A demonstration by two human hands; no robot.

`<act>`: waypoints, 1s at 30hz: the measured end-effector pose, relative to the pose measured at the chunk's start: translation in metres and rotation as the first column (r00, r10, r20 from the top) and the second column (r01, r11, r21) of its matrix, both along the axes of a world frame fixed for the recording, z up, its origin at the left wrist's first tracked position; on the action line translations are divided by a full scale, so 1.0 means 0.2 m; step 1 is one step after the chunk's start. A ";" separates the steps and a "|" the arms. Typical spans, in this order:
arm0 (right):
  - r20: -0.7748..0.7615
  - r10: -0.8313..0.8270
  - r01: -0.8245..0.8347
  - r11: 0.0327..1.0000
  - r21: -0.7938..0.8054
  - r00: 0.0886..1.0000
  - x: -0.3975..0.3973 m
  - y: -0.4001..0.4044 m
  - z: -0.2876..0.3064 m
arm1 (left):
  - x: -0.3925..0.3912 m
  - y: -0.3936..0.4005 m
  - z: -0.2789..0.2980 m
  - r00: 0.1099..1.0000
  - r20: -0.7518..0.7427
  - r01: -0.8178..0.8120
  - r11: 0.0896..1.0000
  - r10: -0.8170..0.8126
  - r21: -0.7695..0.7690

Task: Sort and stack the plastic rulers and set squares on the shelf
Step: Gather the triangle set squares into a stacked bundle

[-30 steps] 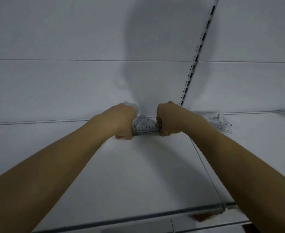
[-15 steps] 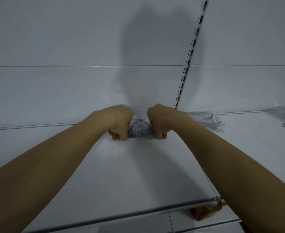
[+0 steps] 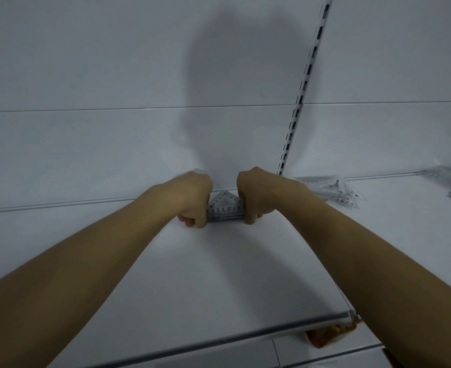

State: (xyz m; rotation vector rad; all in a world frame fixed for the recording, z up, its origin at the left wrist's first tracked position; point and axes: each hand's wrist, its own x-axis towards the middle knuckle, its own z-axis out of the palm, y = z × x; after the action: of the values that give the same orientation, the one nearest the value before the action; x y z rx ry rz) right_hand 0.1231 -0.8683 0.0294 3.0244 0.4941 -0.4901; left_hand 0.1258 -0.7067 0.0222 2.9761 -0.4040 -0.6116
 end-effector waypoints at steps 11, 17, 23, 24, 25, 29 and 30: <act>0.027 -0.001 0.004 0.995 -0.095 1.000 0.00 0.07 0.02 | 0.02 -0.02 0.02 0.997 -0.070 -0.025 1.000 0.025 0.001; 0.059 0.011 -0.003 0.993 -0.122 0.998 0.00 0.05 -0.01 | -0.01 -0.03 0.01 1.000 0.026 -0.003 1.000 0.003 0.026; 0.015 0.012 -0.010 0.991 -0.137 1.000 0.02 0.05 -0.02 | -0.02 -0.03 0.00 1.000 0.029 0.006 0.999 -0.007 0.040; 0.015 0.016 -0.013 0.990 -0.139 1.000 0.02 0.06 -0.02 | -0.02 -0.03 0.00 0.999 0.033 0.006 0.999 -0.007 0.040; 0.016 0.015 -0.013 0.991 -0.131 1.000 0.03 0.06 -0.02 | -0.01 -0.03 0.00 1.000 0.030 0.003 0.999 -0.004 0.036; 0.001 0.005 -0.005 1.000 -0.030 1.000 0.02 -0.01 -0.01 | -0.03 0.01 0.00 0.998 0.052 0.028 0.998 -0.031 0.051; 0.001 -0.002 0.002 1.000 0.001 1.000 0.02 -0.06 0.00 | -0.04 0.02 0.01 0.997 0.063 0.041 0.997 -0.045 0.062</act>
State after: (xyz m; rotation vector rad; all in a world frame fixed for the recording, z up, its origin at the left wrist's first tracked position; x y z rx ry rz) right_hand 0.1264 -0.8805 0.0287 3.0268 0.4909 -0.4890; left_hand 0.1180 -0.7024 0.0238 3.0591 -0.4634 -0.5419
